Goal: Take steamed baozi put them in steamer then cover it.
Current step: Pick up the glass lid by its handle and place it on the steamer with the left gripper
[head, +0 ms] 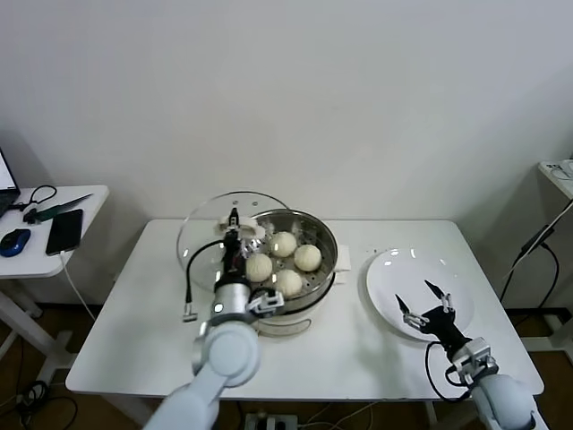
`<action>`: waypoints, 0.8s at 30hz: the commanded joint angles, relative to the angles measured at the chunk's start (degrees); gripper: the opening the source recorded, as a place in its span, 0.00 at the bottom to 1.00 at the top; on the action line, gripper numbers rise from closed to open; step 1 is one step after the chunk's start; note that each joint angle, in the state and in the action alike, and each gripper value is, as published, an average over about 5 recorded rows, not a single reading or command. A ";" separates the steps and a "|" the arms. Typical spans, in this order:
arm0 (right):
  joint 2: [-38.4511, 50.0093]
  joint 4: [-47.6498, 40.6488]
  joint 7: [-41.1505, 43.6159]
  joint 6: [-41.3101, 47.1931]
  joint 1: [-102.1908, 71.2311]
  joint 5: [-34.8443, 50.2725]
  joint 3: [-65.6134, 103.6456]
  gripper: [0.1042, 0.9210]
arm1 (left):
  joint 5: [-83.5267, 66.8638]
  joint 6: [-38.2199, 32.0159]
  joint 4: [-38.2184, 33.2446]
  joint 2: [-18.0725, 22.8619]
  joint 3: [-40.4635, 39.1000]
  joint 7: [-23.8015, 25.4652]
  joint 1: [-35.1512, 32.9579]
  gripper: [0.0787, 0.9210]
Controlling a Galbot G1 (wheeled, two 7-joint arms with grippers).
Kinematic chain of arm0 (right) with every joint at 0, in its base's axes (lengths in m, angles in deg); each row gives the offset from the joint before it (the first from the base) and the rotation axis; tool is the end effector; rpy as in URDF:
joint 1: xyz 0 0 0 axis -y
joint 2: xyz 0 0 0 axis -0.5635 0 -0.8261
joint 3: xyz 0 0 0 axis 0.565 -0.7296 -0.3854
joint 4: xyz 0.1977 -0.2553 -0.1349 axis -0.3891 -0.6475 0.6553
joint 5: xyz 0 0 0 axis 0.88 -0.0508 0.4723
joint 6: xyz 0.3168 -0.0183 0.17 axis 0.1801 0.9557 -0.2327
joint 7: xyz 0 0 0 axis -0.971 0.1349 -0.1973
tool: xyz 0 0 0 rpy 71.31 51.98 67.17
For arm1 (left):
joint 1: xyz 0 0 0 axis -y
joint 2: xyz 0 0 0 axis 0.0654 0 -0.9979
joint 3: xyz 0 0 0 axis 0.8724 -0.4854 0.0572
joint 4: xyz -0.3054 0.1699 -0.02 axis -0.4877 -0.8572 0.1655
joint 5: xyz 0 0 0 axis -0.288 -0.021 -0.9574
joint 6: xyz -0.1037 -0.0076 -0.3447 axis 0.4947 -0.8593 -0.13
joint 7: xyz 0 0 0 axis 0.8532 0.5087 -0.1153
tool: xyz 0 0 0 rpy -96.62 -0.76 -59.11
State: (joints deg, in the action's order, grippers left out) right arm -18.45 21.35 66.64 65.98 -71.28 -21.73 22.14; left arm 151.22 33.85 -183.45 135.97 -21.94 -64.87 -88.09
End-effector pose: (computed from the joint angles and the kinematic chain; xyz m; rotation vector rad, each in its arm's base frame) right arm 0.2672 -0.1828 -0.3795 0.4325 -2.9142 0.4279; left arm 0.3062 -0.1210 -0.2342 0.2435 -2.1971 -2.2159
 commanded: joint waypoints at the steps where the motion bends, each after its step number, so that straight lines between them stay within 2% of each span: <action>1: 0.03 -0.24 0.13 -0.31 0.17 -0.10 0.62 0.88 | 3.78 2.76 9.97 10.97 -5.65 2.07 4.39 0.08; 24: -0.77 -0.58 0.32 -0.99 0.03 -1.12 0.77 0.88 | 1.76 2.76 14.82 11.30 -4.08 0.40 3.98 0.08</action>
State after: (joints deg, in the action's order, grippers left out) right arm -19.28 20.83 66.91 65.10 -71.21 -22.77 22.81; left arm 153.42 33.79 -170.78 146.22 -26.02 -63.67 -84.14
